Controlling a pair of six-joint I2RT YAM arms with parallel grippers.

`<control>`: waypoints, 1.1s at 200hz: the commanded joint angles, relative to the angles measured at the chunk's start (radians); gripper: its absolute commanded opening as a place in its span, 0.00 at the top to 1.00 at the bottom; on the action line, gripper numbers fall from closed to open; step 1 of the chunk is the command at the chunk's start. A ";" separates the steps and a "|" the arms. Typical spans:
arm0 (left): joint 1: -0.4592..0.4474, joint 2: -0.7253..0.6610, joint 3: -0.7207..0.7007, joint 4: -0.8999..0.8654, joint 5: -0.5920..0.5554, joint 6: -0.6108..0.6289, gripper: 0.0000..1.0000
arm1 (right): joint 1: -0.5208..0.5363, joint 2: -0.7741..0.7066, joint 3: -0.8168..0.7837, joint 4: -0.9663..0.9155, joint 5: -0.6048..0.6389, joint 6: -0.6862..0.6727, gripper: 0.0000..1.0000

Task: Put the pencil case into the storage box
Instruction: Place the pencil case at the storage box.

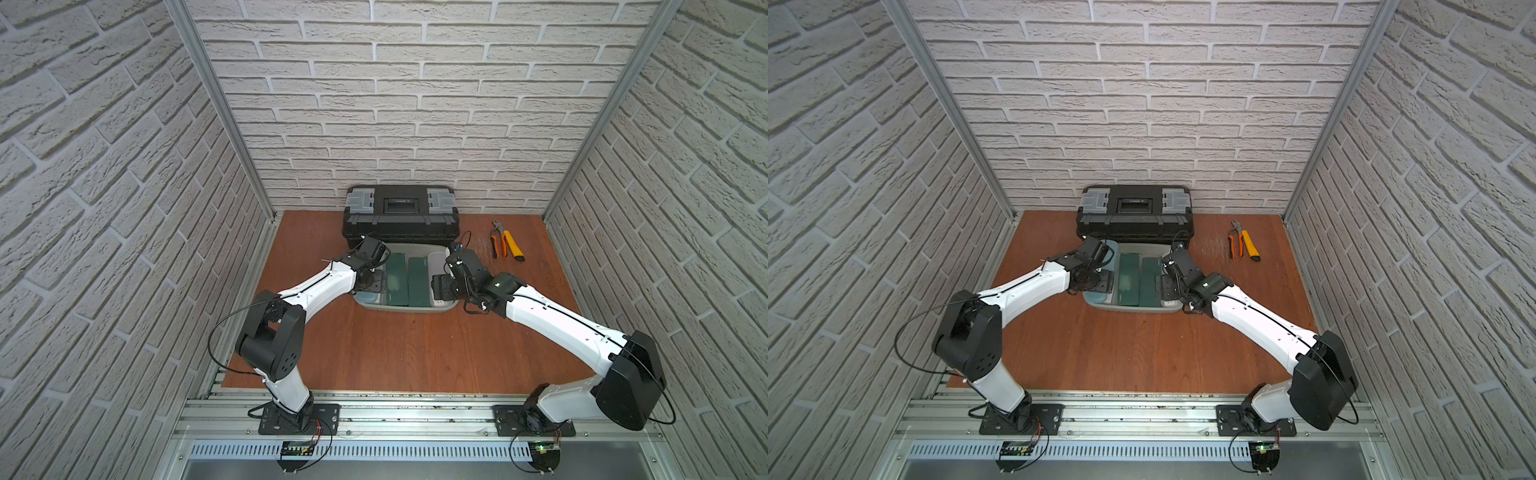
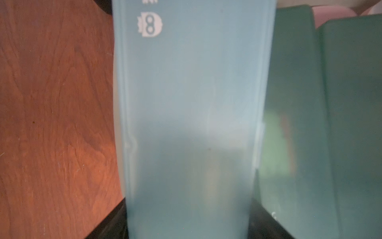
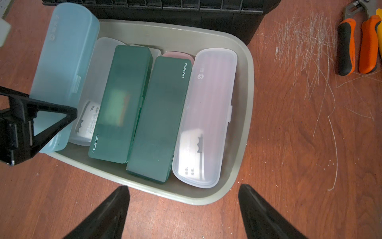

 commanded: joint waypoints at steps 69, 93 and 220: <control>-0.021 0.071 0.068 0.034 -0.005 -0.033 0.06 | -0.003 0.002 0.020 -0.009 0.012 -0.015 0.13; -0.038 0.046 0.065 0.015 -0.030 -0.040 0.02 | -0.003 0.004 0.020 -0.010 0.012 -0.015 0.13; -0.051 -0.002 0.009 0.123 0.042 -0.118 0.01 | -0.011 -0.018 0.027 -0.022 0.052 -0.036 0.15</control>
